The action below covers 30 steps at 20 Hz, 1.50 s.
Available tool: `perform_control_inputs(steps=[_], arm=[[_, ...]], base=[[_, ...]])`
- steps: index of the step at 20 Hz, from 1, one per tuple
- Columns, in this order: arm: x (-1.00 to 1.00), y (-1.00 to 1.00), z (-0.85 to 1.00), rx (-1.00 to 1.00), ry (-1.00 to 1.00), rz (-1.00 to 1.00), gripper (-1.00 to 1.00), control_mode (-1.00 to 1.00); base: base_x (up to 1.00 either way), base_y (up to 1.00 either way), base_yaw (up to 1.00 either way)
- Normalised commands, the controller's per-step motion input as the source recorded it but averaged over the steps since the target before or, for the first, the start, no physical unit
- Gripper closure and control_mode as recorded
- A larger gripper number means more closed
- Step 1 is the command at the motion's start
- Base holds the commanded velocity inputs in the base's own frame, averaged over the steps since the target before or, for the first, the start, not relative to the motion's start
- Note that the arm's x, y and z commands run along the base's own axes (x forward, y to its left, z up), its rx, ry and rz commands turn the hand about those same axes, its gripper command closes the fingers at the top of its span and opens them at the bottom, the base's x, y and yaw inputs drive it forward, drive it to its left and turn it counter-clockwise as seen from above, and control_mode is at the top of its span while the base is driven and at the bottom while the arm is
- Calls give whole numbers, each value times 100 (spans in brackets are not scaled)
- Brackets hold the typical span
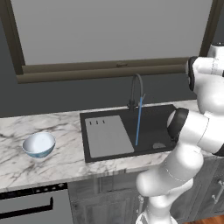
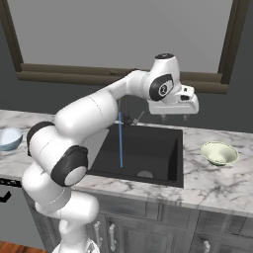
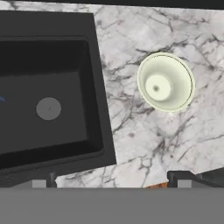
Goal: Rinse each bowl for a few seconds and place them down in the sink or on the counter.
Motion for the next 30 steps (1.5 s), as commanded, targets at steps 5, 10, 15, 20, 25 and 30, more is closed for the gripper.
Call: perform_control_inputs(steps=[5, 10, 15, 20, 25, 30], arm=[[0, -1, -36, -10, 0, 6, -100, -100], [0, -7, -30, -7, 0, 6, -100, -100], [3, -19, -20, -2, 1, 6, -100, -100], [10, -25, -15, 0, 4, 6, -100, -100], [10, -22, -13, 0, 1, 6, -100, -100], [10, -17, -15, 0, 0, 7, -100, -100]], base=[[0, 0, 0], [0, 0, 0], [0, 0, 0], [0, 0, 0], [0, 0, 0], [0, 0, 0]])
